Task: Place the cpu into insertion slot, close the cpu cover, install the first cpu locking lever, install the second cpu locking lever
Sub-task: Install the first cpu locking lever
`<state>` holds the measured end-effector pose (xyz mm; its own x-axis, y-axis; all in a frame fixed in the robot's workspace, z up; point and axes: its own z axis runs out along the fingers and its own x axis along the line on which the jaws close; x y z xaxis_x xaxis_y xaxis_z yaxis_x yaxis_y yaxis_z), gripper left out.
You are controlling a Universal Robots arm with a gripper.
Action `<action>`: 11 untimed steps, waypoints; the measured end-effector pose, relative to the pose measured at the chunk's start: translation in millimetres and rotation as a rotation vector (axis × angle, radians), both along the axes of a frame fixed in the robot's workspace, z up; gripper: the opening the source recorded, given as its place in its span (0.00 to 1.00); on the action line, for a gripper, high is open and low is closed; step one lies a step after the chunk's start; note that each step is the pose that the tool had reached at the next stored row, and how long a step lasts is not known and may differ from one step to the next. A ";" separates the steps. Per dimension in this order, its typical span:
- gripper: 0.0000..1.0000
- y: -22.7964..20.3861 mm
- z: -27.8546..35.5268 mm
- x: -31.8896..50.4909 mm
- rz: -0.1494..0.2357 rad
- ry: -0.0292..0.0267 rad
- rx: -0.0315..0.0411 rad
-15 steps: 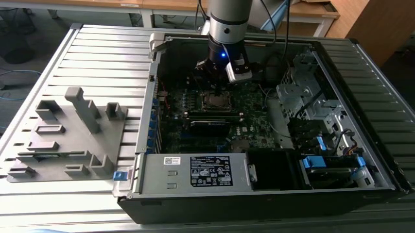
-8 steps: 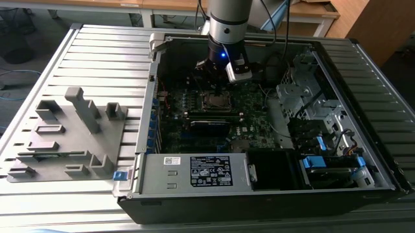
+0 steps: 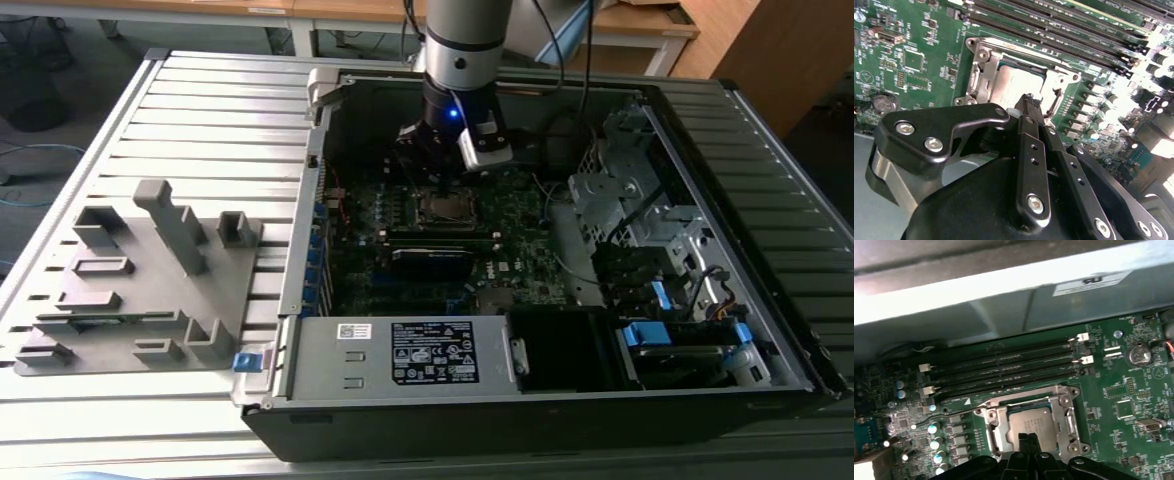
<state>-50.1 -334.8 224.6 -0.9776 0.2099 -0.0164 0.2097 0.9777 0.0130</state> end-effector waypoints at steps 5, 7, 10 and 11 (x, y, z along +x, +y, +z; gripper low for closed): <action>0.11 0.1 -0.2 -9.4 0.000 -0.0015 0.0001; 0.11 0.1 -0.2 -9.7 0.000 -0.0017 0.0002; 0.11 0.0 1.2 -9.8 0.000 -0.0016 -0.0001; 0.11 0.0 2.3 -9.8 0.000 -0.0017 0.0000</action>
<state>-60.0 -334.8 226.9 -0.9776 0.2099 -0.0180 0.2097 0.9777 0.0134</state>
